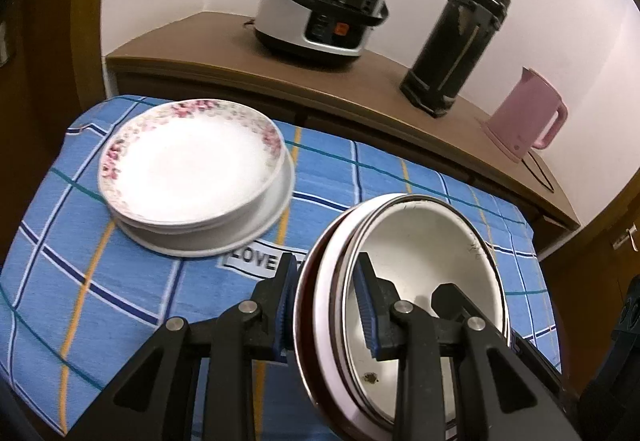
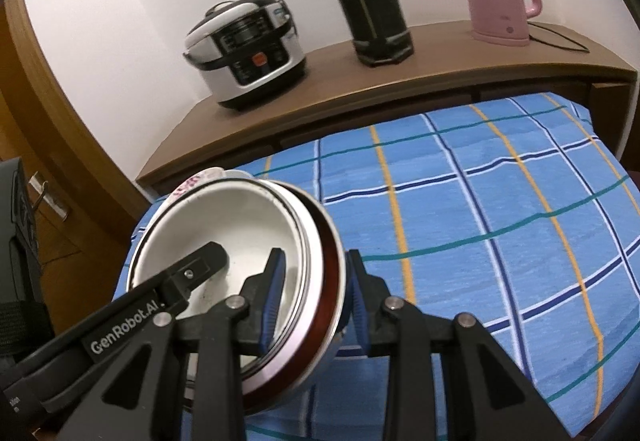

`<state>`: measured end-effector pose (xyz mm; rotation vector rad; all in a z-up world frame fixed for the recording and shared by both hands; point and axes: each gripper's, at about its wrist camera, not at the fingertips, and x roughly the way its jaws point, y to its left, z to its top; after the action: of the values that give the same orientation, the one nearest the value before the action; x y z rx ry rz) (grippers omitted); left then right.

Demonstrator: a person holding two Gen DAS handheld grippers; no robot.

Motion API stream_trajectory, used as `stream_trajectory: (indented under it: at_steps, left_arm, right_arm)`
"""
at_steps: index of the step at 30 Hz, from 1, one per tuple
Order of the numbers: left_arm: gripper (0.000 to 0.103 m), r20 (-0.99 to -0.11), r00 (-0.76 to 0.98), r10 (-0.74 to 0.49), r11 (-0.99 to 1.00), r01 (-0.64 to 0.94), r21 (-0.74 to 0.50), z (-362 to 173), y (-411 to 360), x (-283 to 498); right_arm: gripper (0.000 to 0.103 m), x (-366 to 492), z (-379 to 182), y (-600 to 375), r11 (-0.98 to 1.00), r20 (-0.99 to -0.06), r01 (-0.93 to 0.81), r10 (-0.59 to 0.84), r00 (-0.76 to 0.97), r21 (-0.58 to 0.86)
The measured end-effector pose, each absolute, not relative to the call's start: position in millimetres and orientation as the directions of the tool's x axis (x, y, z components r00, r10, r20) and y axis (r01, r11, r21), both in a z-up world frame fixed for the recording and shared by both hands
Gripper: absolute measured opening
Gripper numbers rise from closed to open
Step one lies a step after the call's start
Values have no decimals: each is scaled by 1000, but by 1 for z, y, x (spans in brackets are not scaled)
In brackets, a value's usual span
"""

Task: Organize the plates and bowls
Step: 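Carry the bowl stack over the white floral plate stack with both grippers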

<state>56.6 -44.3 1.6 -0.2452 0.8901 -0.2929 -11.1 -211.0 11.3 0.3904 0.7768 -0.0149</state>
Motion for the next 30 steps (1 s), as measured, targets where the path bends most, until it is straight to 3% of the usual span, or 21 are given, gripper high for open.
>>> stream_trajectory:
  at_steps: [30]
  left_arm:
    - [32,-705,647,-291,942,64,-330,13,10,80]
  right_arm:
    - [30,29,22,-155,940,-673,54,201,712,337]
